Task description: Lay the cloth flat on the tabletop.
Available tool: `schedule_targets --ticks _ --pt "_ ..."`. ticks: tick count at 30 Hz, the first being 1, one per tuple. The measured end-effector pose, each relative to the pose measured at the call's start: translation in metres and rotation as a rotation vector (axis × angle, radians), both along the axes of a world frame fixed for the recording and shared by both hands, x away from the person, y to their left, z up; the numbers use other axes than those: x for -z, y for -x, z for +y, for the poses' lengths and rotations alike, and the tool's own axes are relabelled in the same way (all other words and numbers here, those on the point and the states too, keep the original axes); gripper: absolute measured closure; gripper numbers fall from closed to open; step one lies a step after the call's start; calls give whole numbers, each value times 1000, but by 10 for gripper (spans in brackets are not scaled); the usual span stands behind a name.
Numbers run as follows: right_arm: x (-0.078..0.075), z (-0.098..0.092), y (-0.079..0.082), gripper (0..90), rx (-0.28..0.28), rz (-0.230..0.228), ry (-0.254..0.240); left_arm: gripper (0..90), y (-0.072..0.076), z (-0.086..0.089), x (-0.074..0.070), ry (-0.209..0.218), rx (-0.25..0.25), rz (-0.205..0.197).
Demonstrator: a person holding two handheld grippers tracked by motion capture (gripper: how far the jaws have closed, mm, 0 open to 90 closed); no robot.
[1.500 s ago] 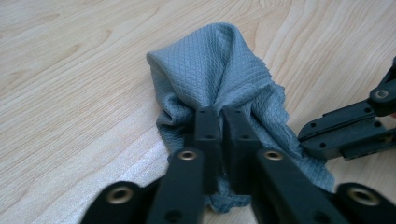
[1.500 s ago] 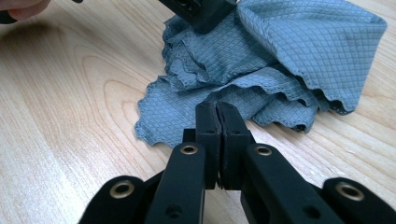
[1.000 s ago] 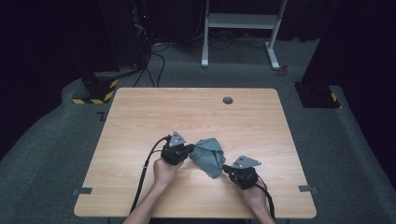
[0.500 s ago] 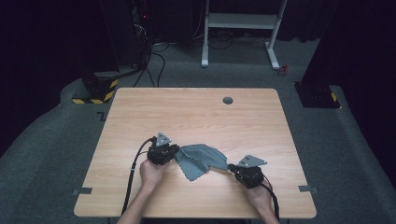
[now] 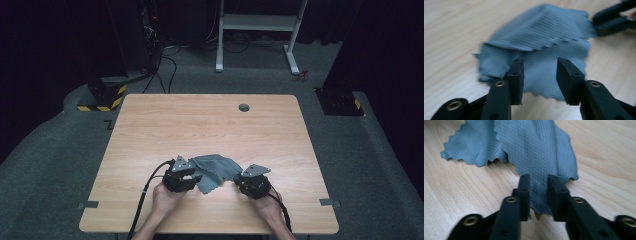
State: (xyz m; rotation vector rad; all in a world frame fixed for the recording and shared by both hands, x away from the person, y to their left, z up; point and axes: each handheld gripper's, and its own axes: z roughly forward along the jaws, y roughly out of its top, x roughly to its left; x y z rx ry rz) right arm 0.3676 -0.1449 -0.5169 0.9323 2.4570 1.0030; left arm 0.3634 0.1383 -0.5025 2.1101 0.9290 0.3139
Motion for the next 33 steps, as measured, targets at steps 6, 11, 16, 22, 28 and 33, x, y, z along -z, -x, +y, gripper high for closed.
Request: schedule_targets --ticks 6,11,16,22,28,33 --pt "1 -1 -3 867 6 6 6 601 -2 -14 8 -57 20 8" --pt "0 -2 -4 882 5 6 -6 589 -10 -17 12 -95 -1 12" --pt "-14 -10 -2 884 18 -26 -55 623 -17 -13 13 -137 -13 -24" --pt "-27 -24 3 888 29 -71 -71 798 -35 12 14 -162 -115 -58" --pt "-22 -48 6 889 75 -60 -84 866 -52 37 15 -193 -237 -69" --pt "-13 -56 8 835 73 -23 -62 711 -48 43 14 -78 -228 -50"
